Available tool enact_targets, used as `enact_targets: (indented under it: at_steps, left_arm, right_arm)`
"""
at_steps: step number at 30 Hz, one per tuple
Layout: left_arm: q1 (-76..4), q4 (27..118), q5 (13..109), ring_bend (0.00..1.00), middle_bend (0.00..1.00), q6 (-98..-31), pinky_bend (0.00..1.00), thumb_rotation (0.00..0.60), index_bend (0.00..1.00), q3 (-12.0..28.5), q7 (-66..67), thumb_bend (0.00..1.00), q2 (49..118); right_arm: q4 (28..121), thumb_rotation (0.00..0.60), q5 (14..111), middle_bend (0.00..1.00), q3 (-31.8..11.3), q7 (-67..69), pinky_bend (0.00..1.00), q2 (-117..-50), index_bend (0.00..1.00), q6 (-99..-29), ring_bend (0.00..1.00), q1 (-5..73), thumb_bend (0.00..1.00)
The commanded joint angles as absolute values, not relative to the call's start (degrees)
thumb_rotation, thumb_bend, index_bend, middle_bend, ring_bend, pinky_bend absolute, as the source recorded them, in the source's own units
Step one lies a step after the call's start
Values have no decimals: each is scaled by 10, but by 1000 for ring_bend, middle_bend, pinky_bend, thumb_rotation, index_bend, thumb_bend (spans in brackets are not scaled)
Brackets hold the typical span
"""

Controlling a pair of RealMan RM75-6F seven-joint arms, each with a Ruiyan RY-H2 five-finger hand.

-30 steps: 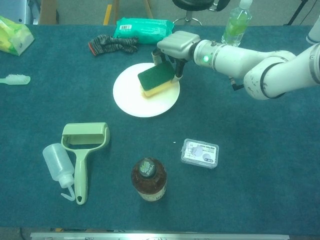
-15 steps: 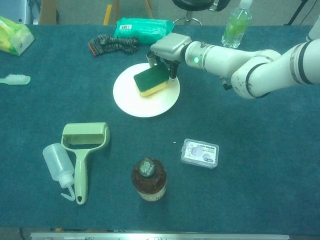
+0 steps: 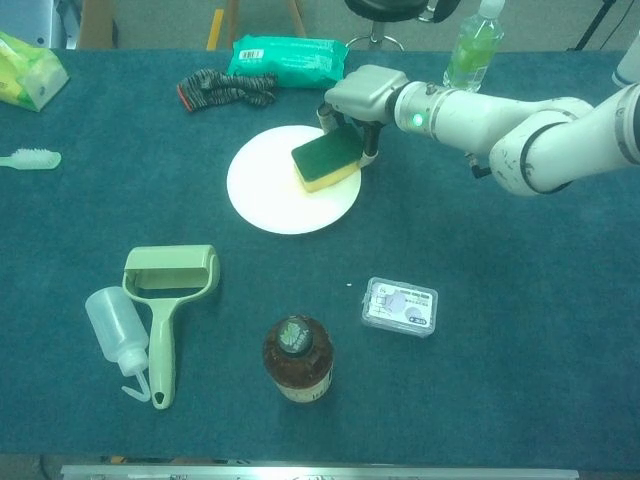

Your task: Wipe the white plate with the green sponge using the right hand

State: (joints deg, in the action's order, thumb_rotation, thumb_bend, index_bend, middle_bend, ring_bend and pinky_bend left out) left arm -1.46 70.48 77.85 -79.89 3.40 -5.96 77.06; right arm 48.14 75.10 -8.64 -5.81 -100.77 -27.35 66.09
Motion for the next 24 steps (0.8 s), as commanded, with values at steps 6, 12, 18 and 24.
enact_targets:
  at_steps: [6,12,18,24]
  left_arm:
    - [-16,705,778,298,338,-796,455,600,421,34,-58,358,772]
    - [-16,705,779,298,338,-796,455,600,420,34,-59,357,773]
    - [-13,702,778,298,338,-796,455,600,420,34,-63,358,773]
    - [-11,695,776,298,338,-795,455,600,421,33,-70,358,774]
  right_arm:
    - [513,600,715,522,-96,-109,384,-980,394,-292,466,650,112]
    - [537,600,700,522,-112,-123,384,-980,394,-306,466,659,113]
    - [522,600,702,523,-115,-114,384,-1006,394,-297,466,676,112]
    - [494,600,717,522,-111,-87,384,-1031,394,-287,466,686,112]
